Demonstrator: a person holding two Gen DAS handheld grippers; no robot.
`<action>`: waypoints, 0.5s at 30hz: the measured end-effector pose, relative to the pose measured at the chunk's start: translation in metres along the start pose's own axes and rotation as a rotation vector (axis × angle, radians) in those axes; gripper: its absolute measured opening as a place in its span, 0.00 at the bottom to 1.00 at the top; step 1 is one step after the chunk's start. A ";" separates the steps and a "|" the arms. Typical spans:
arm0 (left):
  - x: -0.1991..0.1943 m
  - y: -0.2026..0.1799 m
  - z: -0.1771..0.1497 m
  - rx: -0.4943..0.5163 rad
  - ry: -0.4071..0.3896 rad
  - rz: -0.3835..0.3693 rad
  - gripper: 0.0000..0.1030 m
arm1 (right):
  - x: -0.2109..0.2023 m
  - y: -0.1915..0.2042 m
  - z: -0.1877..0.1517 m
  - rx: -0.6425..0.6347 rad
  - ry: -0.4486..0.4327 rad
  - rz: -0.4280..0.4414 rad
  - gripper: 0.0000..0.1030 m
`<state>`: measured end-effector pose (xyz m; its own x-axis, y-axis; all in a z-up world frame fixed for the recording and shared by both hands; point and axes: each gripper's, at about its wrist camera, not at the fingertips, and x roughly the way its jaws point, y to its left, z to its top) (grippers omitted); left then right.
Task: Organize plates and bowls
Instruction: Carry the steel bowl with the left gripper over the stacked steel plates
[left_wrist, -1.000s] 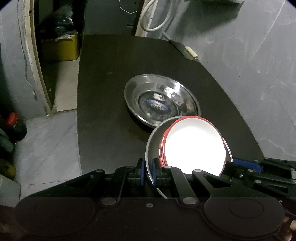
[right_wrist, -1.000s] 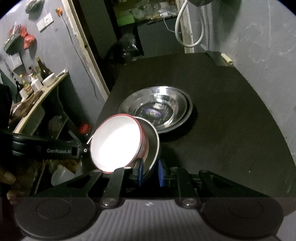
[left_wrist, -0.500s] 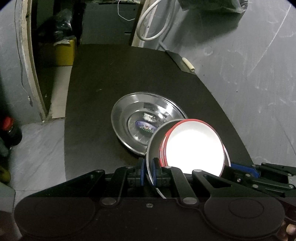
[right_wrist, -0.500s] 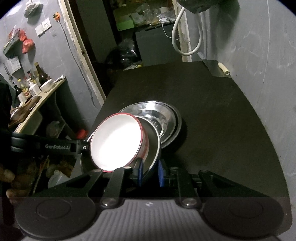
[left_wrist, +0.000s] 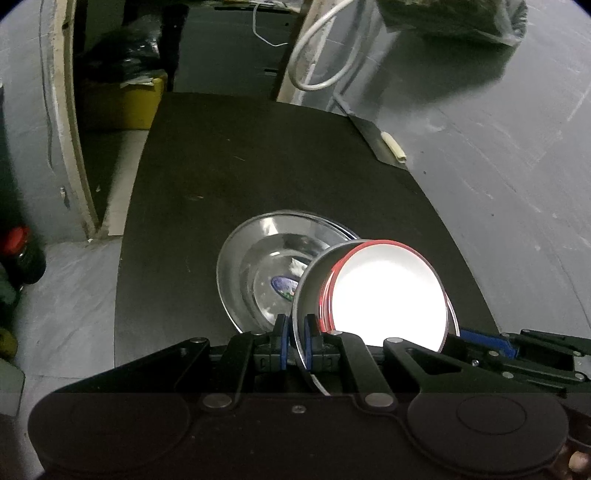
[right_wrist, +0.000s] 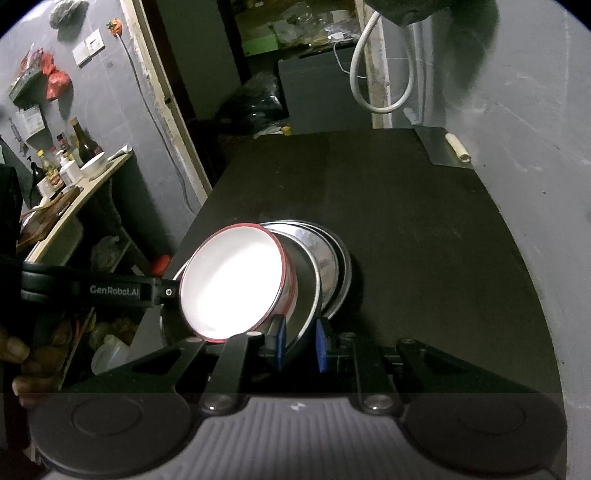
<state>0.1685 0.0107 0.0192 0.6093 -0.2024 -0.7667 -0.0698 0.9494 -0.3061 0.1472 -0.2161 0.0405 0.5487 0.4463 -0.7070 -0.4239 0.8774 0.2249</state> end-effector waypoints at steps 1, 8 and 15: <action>0.001 0.000 0.002 -0.005 -0.003 0.006 0.06 | 0.002 -0.001 0.002 -0.005 0.001 0.006 0.19; 0.011 0.005 0.015 -0.036 -0.004 0.052 0.06 | 0.022 -0.004 0.019 -0.039 0.023 0.039 0.19; 0.025 0.009 0.023 -0.066 0.006 0.093 0.06 | 0.042 -0.007 0.031 -0.064 0.050 0.063 0.19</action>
<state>0.2014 0.0200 0.0104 0.5930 -0.1154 -0.7969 -0.1780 0.9464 -0.2695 0.1953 -0.1978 0.0296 0.4836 0.4898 -0.7254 -0.5029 0.8338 0.2277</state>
